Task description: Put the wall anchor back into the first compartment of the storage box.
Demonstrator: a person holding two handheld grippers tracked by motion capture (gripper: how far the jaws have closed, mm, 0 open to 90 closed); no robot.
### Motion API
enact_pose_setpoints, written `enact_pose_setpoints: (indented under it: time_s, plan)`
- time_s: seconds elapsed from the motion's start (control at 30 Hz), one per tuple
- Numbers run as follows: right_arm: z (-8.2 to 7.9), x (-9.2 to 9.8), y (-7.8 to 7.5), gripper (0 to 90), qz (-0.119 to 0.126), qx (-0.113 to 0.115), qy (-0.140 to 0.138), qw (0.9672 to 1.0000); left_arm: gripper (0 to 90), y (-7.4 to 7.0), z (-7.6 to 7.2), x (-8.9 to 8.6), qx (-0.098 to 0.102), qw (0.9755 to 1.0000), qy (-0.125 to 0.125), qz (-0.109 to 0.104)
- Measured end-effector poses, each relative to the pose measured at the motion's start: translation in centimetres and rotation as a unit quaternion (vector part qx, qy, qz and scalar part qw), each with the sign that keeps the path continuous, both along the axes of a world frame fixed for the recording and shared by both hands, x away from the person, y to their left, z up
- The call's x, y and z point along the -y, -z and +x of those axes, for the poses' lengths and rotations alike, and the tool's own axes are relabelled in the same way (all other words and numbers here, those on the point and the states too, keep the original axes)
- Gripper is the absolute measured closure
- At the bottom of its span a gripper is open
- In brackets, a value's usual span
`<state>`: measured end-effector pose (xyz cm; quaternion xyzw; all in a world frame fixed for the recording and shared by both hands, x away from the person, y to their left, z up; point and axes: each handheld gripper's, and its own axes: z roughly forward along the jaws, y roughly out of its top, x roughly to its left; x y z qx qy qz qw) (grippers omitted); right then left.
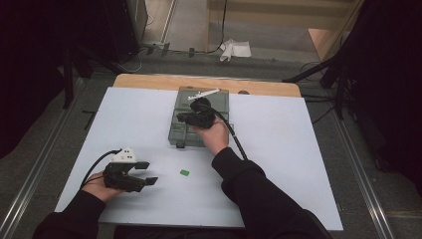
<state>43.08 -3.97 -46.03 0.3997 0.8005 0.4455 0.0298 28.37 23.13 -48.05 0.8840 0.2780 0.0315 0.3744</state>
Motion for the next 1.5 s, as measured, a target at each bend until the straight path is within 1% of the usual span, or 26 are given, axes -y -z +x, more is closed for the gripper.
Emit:
enact_pose_setpoints:
  time_s: [0.07,0.17,0.37,0.43,0.47,0.57,0.63,0.67,0.77,0.8,0.87,0.93,1.0,1.07,1.1,1.13,1.2,1.27,1.3,1.4,1.47,1.5]
  plan:
    - [0.1,-0.2,0.2,85.0,-0.005,0.004,0.000,1.0000,33.0,0.1,0.0,0.0,0.000,1.0000,0.000,-0.001]
    - [0.4,-0.3,0.5,85.0,-0.007,0.006,0.006,0.9999,33.0,0.1,0.0,0.1,-0.001,1.0000,0.001,0.003]
    - [1.1,-0.2,1.1,84.9,-0.005,-0.005,0.016,0.9998,33.0,0.1,0.0,0.1,-0.004,1.0000,0.002,0.006]
    - [1.2,-0.2,1.3,84.8,-0.009,-0.002,0.017,0.9998,33.0,0.1,0.0,0.1,-0.005,1.0000,0.002,0.008]
    - [1.3,-0.3,1.4,84.8,-0.011,-0.004,0.018,0.9998,33.0,0.2,0.0,0.1,-0.003,1.0000,0.002,0.004]
    - [1.5,-0.3,1.5,85.0,-0.008,-0.013,0.021,0.9997,33.0,0.2,0.0,0.2,-0.003,1.0000,0.002,0.003]
    - [1.4,-0.4,1.3,84.8,-0.011,-0.007,0.020,0.9997,33.0,0.2,0.0,0.1,-0.003,1.0000,0.003,0.003]
    - [1.4,-0.3,1.3,83.3,-0.012,-0.001,0.019,0.9998,33.0,0.2,0.0,0.1,-0.003,1.0000,0.002,0.003]
    - [1.3,-0.2,0.8,78.3,-0.004,-0.003,0.019,0.9998,33.0,0.2,0.0,0.1,-0.003,1.0000,0.002,0.003]
    - [1.3,-0.1,0.7,75.4,-0.001,-0.001,0.013,0.9999,33.0,0.2,0.0,0.1,-0.003,1.0000,0.002,0.003]
    - [1.2,0.0,0.5,67.3,0.006,-0.012,0.001,0.9999,33.0,0.0,0.0,0.1,-0.008,0.9999,0.004,0.015]
    - [1.0,0.2,0.4,60.5,0.007,-0.021,-0.011,0.9997,33.0,0.0,0.0,0.0,-0.008,0.9999,0.004,0.015]
    - [0.8,0.5,0.2,58.2,0.013,-0.030,-0.020,0.9993,33.0,0.0,0.1,0.1,-0.008,0.9999,0.004,0.013]
    - [0.6,0.7,-0.1,53.1,0.021,-0.032,-0.026,0.9990,33.0,0.0,0.1,0.1,-0.008,0.9999,0.003,0.013]
    - [0.5,0.7,-0.2,51.8,0.024,-0.038,-0.028,0.9986,33.0,0.1,0.1,0.1,-0.005,1.0000,0.002,0.004]
    - [0.4,0.8,-0.3,50.3,0.029,-0.041,-0.031,0.9983,33.0,0.1,0.1,0.1,-0.004,1.0000,0.002,0.003]
    - [0.1,0.8,-0.5,47.3,0.034,-0.036,-0.036,0.9981,33.0,0.0,0.1,0.1,-0.004,1.0000,0.004,0.003]
    - [-0.3,0.8,-0.7,45.1,0.032,-0.030,-0.041,0.9982,33.0,0.0,0.2,0.1,-0.005,1.0000,0.004,0.002]
    - [-0.5,0.8,-0.8,43.9,0.033,-0.029,-0.041,0.9982,33.0,0.0,0.2,0.1,-0.005,1.0000,0.004,0.003]
    - [-0.9,0.9,-1.0,40.7,0.040,-0.030,-0.052,0.9973,33.0,0.0,0.3,0.1,-0.005,1.0000,0.006,0.000]
    - [-1.3,1.1,-1.1,39.1,0.038,-0.021,-0.056,0.9975,33.0,-0.3,0.4,0.1,-0.010,0.9999,0.008,0.008]
    - [-1.5,1.2,-1.2,38.7,0.038,-0.019,-0.056,0.9975,33.0,-0.2,0.5,0.1,-0.006,1.0000,0.008,0.000]
